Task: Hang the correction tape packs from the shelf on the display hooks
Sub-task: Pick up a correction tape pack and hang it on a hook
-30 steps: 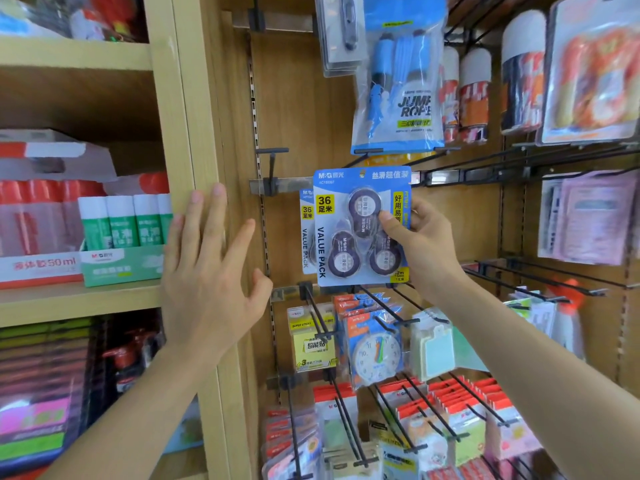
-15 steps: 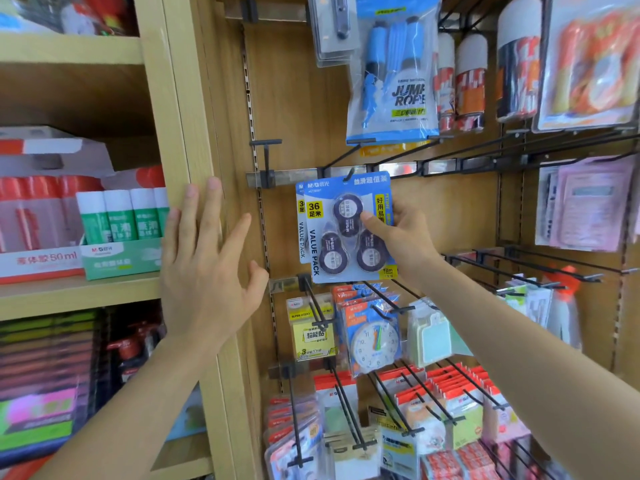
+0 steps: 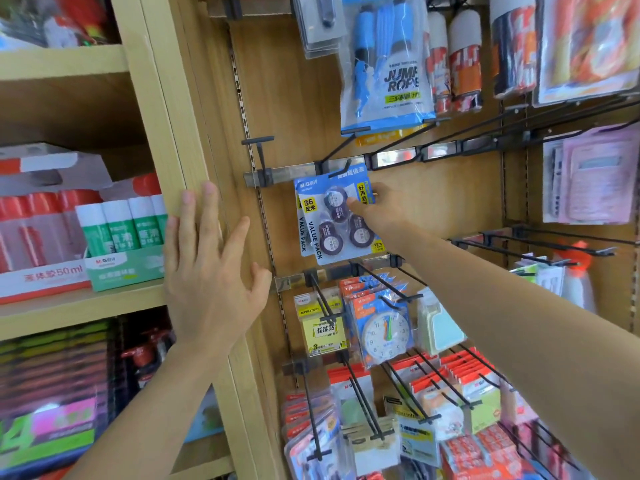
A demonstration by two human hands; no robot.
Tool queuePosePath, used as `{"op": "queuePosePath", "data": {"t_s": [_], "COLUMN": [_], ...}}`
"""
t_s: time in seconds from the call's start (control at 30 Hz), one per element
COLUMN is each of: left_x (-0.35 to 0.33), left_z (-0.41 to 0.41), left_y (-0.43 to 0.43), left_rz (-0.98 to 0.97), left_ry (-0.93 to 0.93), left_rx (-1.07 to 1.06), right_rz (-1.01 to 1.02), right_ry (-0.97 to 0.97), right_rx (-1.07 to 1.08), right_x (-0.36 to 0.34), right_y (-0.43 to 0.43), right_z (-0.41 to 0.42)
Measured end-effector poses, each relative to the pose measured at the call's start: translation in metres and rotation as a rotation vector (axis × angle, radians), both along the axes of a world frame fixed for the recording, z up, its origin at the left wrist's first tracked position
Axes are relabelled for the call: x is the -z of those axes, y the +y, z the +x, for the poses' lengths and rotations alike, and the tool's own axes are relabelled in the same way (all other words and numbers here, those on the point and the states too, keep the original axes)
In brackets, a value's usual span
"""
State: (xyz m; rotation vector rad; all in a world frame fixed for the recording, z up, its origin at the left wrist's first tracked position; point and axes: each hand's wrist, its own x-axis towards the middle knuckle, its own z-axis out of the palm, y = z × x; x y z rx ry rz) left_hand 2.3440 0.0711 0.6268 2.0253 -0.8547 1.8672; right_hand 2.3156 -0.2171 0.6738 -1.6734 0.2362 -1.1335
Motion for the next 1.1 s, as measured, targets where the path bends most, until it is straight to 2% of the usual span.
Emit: {"op": "queuePosePath", "data": {"t_s": [0.1, 0.17, 0.27, 0.33, 0.4, 0.43, 0.57, 0.73, 0.9, 1.1], "left_x": [0.000, 0.000, 0.000, 0.000, 0.000, 0.000, 0.000, 0.001, 0.002, 0.003], "left_z": [0.000, 0.000, -0.001, -0.002, -0.002, -0.003, -0.002, 0.000, 0.000, -0.002], "left_y": [0.001, 0.001, 0.001, 0.000, 0.000, 0.001, 0.002, 0.003, 0.002, 0.005], "left_rz": [0.008, 0.013, 0.010, 0.013, 0.017, 0.017, 0.021, 0.027, 0.023, -0.001], "left_ry": [0.006, 0.012, 0.017, 0.027, 0.033, 0.035, 0.043, 0.042, 0.028, 0.023], "left_rx": [-0.008, -0.014, -0.015, -0.018, -0.021, -0.019, -0.012, -0.004, 0.018, 0.194], "right_rz": [0.022, -0.075, -0.519, -0.848, -1.104, -1.168, -1.176, -1.098, -1.182, -1.078], "right_ry": [0.025, 0.016, -0.050, -0.046, 0.114, 0.222, 0.487, 0.623, 0.502, 0.288], "right_rx": [0.072, 0.218, 0.530, 0.576, 0.573, 0.564, 0.511, 0.344, 0.239, 0.133], "right_x": [0.001, 0.006, 0.025, 0.032, 0.033, 0.031, 0.024, 0.010, 0.012, 0.039], "right_y": [0.002, 0.009, 0.020, 0.026, 0.028, 0.029, 0.028, 0.026, 0.038, 0.063], "right_z": [0.009, 0.008, 0.002, -0.002, -0.001, 0.001, 0.011, 0.016, -0.027, -0.097]}}
